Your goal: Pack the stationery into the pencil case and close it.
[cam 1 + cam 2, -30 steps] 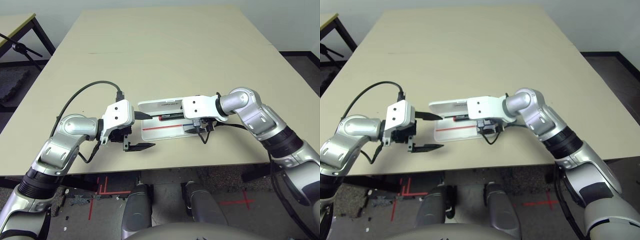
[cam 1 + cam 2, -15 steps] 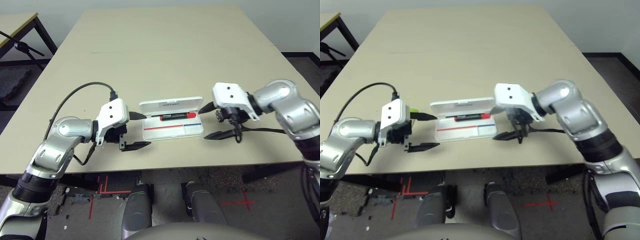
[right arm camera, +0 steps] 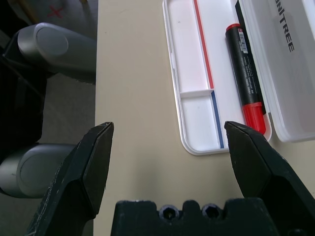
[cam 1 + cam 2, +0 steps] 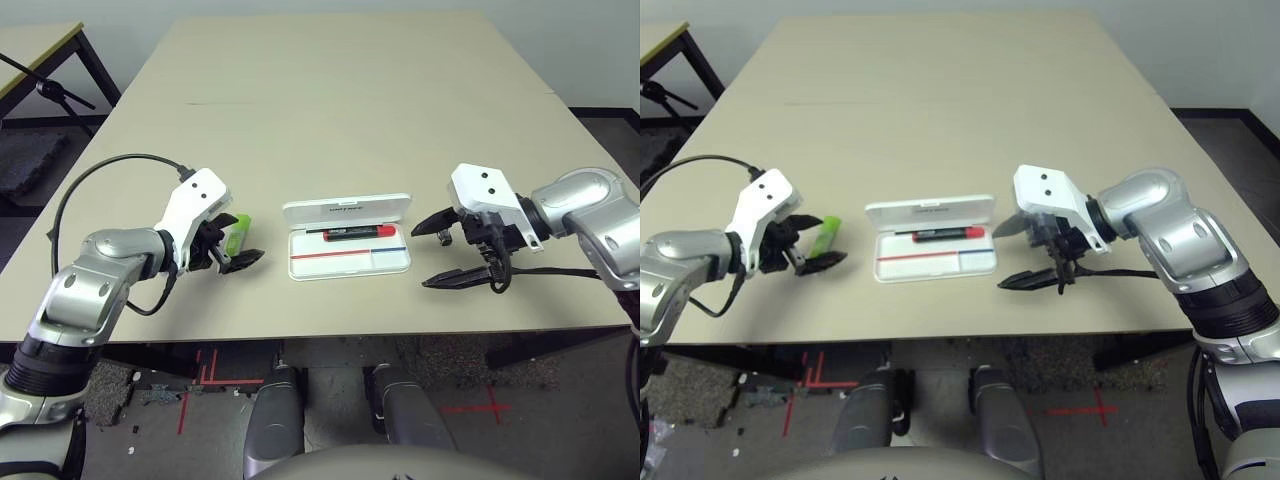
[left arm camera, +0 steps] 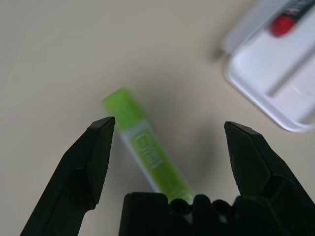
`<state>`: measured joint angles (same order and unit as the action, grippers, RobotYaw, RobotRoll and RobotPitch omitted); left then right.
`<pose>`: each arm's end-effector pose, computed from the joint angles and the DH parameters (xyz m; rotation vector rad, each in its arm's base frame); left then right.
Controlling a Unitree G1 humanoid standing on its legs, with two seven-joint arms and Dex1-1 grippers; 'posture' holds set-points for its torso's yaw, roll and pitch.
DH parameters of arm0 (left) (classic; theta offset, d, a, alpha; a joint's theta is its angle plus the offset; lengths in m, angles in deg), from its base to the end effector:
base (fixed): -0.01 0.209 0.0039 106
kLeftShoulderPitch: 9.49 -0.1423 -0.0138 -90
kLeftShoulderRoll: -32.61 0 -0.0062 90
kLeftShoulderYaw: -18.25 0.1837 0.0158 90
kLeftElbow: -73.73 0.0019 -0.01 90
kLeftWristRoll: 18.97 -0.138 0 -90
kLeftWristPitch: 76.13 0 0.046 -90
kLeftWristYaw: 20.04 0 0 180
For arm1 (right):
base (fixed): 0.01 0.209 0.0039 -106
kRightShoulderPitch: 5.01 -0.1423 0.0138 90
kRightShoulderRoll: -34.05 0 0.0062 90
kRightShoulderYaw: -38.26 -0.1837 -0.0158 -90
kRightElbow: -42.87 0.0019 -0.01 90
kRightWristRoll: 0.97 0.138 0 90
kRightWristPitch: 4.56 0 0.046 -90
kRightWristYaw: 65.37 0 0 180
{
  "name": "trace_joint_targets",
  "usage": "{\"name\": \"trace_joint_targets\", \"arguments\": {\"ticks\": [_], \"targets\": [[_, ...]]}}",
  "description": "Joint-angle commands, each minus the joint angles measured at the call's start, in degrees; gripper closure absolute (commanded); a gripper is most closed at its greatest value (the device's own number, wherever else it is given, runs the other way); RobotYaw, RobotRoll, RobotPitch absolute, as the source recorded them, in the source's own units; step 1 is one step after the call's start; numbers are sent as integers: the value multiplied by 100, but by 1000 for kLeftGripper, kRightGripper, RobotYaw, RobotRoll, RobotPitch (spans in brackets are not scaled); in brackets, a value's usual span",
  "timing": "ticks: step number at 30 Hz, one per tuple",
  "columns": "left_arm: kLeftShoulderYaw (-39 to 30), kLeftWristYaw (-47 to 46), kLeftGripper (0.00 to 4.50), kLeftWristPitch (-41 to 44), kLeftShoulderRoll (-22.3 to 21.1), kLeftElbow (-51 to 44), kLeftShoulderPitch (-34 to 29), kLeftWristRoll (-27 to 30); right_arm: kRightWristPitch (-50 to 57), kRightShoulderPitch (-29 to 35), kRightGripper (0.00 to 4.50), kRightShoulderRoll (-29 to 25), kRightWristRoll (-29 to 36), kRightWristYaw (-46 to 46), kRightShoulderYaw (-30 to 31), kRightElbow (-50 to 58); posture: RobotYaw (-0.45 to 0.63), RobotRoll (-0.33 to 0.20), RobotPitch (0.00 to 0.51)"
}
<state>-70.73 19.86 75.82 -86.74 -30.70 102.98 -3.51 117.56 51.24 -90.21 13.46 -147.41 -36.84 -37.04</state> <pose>0.2427 0.2495 0.1766 0.3481 0.6075 -0.5264 0.2686 -0.2148 0.2111 -0.6447 0.4601 1.4619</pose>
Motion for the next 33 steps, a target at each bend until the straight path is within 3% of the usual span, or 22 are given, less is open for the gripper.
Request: {"name": "trace_joint_targets", "arguments": {"ticks": [1,12,20,24,30,31,33], "targets": [[37,-406,0,674,151,220,167,-67,-81,88,16,-23,-10,41,55,30,-12,0,119],[146,-1079,0,1544,625,623,455,-57,-5,63,16,-24,-30,158,97,110,-23,0,118],[241,-1275,0,1611,709,857,462,-72,95,22,16,-10,-17,210,128,186,-26,0,120],[244,-1288,888,1607,725,891,466,-57,99,-1,0,6,-24,219,153,180,-26,0,120],[297,-1193,3192,1548,595,873,470,-11,72,11,0,9,-30,226,166,164,-26,0,121],[350,-1121,3439,1453,507,835,456,-10,66,21,0,8,-31,230,164,164,-26,0,121],[500,-820,3429,1124,179,712,362,7,47,38,0,6,-42,242,163,153,-27,0,121]]}}
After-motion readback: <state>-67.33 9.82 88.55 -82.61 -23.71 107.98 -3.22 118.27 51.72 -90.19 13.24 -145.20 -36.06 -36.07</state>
